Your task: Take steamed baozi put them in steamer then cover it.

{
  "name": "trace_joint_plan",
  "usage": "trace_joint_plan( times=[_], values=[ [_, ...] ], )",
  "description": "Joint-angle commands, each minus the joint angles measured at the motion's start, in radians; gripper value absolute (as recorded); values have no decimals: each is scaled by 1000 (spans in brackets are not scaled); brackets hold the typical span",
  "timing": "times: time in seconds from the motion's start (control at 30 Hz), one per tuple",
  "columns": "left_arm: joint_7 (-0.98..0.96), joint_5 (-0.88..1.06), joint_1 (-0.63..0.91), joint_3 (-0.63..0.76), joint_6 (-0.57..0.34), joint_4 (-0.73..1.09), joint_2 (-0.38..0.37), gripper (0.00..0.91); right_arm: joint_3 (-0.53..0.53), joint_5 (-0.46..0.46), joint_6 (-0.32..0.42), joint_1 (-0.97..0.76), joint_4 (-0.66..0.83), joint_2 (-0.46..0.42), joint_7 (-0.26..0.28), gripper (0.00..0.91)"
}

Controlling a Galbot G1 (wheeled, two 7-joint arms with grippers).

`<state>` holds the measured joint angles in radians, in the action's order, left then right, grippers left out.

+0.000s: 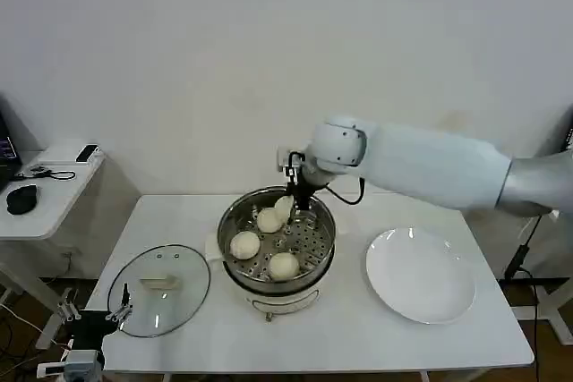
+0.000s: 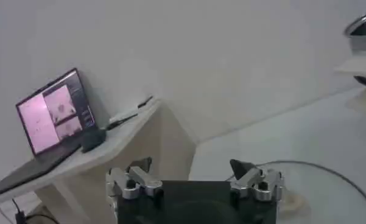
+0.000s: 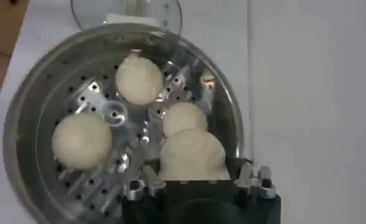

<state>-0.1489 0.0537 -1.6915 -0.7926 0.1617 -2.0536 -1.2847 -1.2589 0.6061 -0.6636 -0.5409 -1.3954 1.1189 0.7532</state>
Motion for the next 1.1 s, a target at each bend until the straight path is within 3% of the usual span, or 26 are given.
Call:
trace_joint_plan(
  times=[0.03,0.47,1.03,1.07,1.1],
  values=[
    [0,1,0,1,0,5,1,907,-8,2,-64,83,12,32,-52,725],
    [1,3,3,4,0,9,0,907,8,-80,-63,130,14,-18,-29,725],
    [2,6,2,8,0,6,-3,907,30,-108,-62,142,8,-41,-15,736],
    [1,6,2,9,0,6,-3,907,31,-108,-62,142,8,-41,-15,907],
    [2,6,1,9,0,6,-4,907,32,-108,-61,142,8,-42,-20,907]
  ],
)
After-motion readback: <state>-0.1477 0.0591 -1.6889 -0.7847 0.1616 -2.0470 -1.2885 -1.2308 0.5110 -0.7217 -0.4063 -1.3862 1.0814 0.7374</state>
